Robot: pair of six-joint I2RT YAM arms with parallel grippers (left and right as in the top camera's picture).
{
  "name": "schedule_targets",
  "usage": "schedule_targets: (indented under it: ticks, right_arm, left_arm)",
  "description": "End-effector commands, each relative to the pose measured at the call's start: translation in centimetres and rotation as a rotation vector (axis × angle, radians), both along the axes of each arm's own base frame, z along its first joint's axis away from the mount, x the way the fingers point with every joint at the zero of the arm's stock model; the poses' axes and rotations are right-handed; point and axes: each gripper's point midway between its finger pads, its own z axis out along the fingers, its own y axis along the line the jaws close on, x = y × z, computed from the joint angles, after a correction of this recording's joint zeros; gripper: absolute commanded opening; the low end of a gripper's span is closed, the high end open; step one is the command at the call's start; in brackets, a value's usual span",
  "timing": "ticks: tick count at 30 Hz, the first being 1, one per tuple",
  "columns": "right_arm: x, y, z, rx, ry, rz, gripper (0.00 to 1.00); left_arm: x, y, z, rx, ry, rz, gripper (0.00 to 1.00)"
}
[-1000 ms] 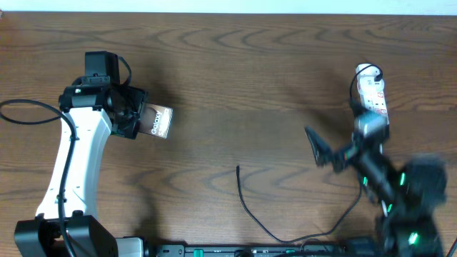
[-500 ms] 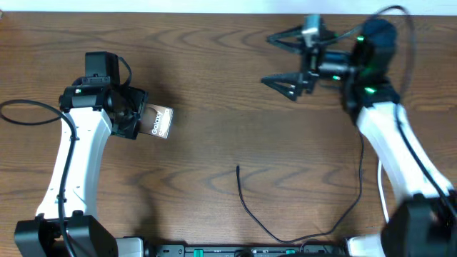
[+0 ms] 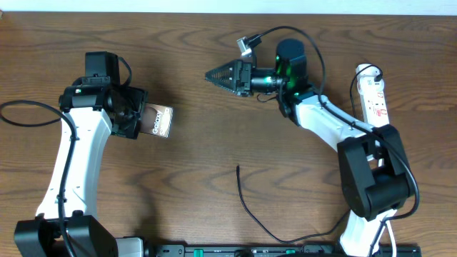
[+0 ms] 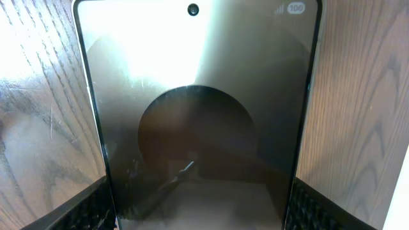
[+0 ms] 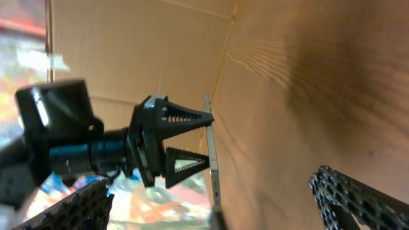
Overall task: Plug charger to phone and switch on socket
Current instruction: 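Swing the right gripper left toward the phone held by the left gripper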
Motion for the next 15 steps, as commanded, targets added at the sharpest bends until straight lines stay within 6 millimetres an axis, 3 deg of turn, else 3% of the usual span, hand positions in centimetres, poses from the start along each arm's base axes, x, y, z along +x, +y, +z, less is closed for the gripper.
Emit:
schedule_targets:
  ticks: [1, 8, 15]
  right_arm:
    - [0.0, 1.6, -0.1, 0.000, 0.072, -0.034, 0.99]
    - [-1.9, 4.3, -0.2, -0.025, -0.100, 0.014, 0.99]
    - [-3.9, 6.5, -0.6, -0.041, -0.140, 0.062, 0.99]
  left_arm:
    - [0.0, 0.0, 0.1, -0.023, 0.004, 0.067, 0.08]
    - [0.0, -1.5, 0.3, -0.137, 0.014, 0.140, 0.08]
    - [0.1, -2.9, 0.6, -0.224, 0.017, 0.134, 0.07]
